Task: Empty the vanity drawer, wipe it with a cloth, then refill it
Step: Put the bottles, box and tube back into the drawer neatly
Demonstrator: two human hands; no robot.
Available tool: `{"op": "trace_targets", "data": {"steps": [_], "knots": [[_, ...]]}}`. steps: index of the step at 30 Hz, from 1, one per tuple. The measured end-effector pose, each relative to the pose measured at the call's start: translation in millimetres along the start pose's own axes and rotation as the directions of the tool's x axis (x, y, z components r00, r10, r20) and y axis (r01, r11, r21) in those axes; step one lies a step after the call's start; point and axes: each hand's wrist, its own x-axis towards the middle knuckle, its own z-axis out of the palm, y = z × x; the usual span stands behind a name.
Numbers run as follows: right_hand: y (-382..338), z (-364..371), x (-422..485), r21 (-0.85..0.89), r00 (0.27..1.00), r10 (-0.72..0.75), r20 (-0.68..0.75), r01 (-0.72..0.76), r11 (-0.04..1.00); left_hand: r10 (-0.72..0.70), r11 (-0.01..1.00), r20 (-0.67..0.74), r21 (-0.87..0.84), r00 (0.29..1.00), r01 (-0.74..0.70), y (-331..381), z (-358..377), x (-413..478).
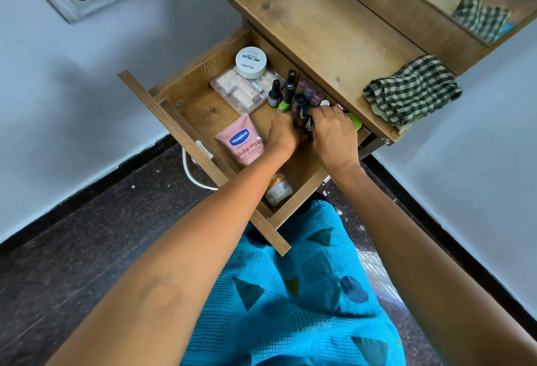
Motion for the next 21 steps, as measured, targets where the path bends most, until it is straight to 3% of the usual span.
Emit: {"op": "trace_targets", "data": {"steps": [8,12,15,21], "knots": [[-0.7,0.5,0.5,-0.038,1.0,-0.011,-0.001,0.011,0.999,0.036,0.999,-0.059,0.033,0.998,-0.035,-1.2,7.8,3.1],[-0.2,2.3,-0.8,0.027,1.0,-0.004,-0.012,0.004,1.0,-0.009,1.0,-0.05,0.022,0.999,0.01,-4.9,7.3,6.4],[-0.4,1.4,-1.2,0.077,1.0,-0.012,-0.014,0.013,0.997,0.005,0.994,-0.048,0.113,0.999,0.001,-5.2,5.6,3.9],[-3.3,-2.0,-5.0,0.148,0.997,-0.021,-0.072,0.032,0.988,-0.081,0.997,-0.032,-0.012,0.996,0.08,-3.9,1.5,1.7]]}}
